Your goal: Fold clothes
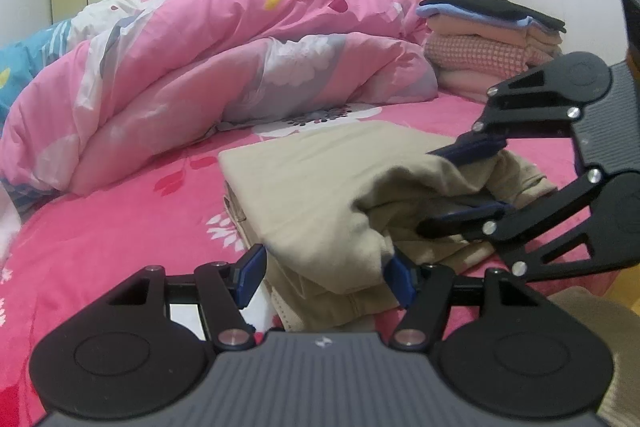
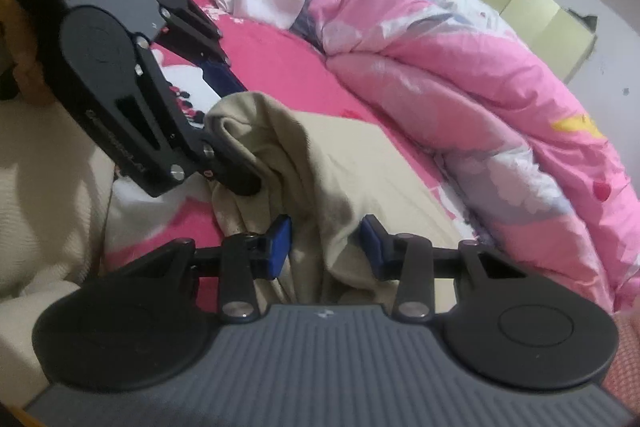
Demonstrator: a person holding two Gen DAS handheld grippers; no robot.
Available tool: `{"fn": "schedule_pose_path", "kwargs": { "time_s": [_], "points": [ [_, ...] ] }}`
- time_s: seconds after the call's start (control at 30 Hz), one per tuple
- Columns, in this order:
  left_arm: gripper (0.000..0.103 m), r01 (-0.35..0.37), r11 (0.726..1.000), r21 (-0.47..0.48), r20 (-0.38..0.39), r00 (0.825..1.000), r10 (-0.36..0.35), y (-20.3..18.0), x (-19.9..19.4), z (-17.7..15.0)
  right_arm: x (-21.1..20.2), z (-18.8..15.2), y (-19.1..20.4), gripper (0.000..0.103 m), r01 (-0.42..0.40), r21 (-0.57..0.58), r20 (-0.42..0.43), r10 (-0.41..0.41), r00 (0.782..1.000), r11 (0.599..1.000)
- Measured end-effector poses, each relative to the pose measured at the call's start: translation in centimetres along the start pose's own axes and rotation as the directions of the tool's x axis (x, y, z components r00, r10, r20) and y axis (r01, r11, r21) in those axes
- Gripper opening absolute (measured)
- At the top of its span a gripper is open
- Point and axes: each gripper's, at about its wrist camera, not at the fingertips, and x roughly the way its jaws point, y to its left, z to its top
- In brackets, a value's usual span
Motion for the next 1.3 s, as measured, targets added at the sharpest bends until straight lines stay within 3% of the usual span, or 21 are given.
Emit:
{"fn": "schedule_pose_path", "kwargs": {
  "time_s": [0.13,0.2,0.3,0.47,0.6,0.73,0.8,0.87,0.97,1.03,1.13,1.2,1.3],
  "points": [
    [0.066,-0.006,1.000,-0.002,-0.003,1.000,0.006,0.0,0.0,0.0,0.4,0.2,-0.1,0.036,-0.006,0.004,0.000,0.006,1.000,1.000],
    [0.066,-0.010,1.000,-0.005,-0.004,1.000,0.010,0.0,0.0,0.0,0.5,0.2,-0.3,0.011,0.002,0.022,-0.001,-0.002,1.000,1.000],
    [0.066,-0.022,0.999,-0.031,-0.007,1.000,0.022,0.1,0.0,0.3,-0.2,0.5,-1.7,0.007,0.007,0.114,0.040,-0.011,0.999,0.993],
    [0.066,-0.060,0.984,-0.165,-0.012,0.998,0.058,1.0,0.4,1.2,-2.5,0.8,-3.8,0.007,-0.045,0.231,0.128,0.015,0.992,0.972],
    [0.066,-0.065,0.969,-0.237,-0.038,0.998,0.057,1.6,0.8,0.9,-2.0,-0.1,-2.2,0.007,-0.084,0.143,0.100,0.070,0.992,0.986],
    [0.066,-0.028,0.940,-0.340,-0.078,0.997,0.001,3.2,0.6,0.1,-0.4,-1.4,2.2,0.007,-0.017,-0.099,0.048,0.021,0.999,0.995],
    [0.066,-0.007,0.916,-0.400,-0.096,0.995,-0.034,4.2,0.4,-0.4,-0.4,-1.4,2.7,0.008,0.000,-0.116,0.050,0.006,0.999,0.993],
    [0.066,0.029,0.869,-0.495,-0.103,0.990,-0.092,5.9,-0.1,-1.5,-0.5,-1.3,2.8,0.008,0.003,-0.110,0.052,0.003,0.999,0.994],
    [0.063,0.032,0.834,-0.551,-0.080,0.993,-0.091,7.6,-2.1,-2.9,-0.8,-1.5,3.0,0.009,0.008,-0.108,0.058,-0.002,0.998,0.994],
    [0.062,0.009,0.853,-0.522,-0.032,0.999,-0.030,8.0,-3.9,-2.7,-0.8,-1.6,3.3,0.010,0.014,-0.119,0.056,-0.008,0.998,0.993],
    [0.064,0.013,0.889,-0.457,0.035,0.999,0.003,7.6,-4.9,-0.9,-0.6,-1.6,3.5,0.010,0.024,-0.132,0.060,-0.017,0.998,0.991],
    [0.066,0.006,0.938,-0.345,0.055,0.998,0.014,5.9,-4.1,0.9,-0.5,-1.5,3.8,0.011,0.037,-0.147,0.059,-0.028,0.998,0.988],
    [0.066,-0.006,0.979,-0.204,0.036,0.999,0.013,2.7,-1.6,2.0,-0.6,-1.5,4.2,0.012,0.061,-0.166,0.061,-0.051,0.997,0.984]
  ]
}}
